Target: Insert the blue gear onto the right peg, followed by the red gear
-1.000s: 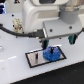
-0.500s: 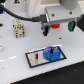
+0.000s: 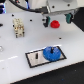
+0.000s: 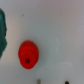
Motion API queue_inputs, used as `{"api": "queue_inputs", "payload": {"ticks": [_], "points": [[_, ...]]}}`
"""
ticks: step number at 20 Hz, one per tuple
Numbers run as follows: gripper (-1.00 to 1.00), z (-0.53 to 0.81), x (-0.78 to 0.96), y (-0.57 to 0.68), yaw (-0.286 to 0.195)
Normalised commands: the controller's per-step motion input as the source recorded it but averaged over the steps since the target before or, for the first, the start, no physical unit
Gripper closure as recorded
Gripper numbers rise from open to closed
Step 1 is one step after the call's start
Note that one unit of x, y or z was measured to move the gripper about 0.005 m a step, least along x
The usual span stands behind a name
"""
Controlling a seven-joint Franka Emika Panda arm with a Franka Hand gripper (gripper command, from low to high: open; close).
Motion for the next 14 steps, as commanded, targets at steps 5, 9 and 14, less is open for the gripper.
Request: {"api": "queue_inputs", "payload": {"ticks": [5, 9, 14], "points": [[-1.00, -0.19, -0.70, 0.29, 0.000], [-1.00, -0.26, -0.55, 0.27, 0.000], [-1.00, -0.39, -0.37, 0.23, 0.000]]}}
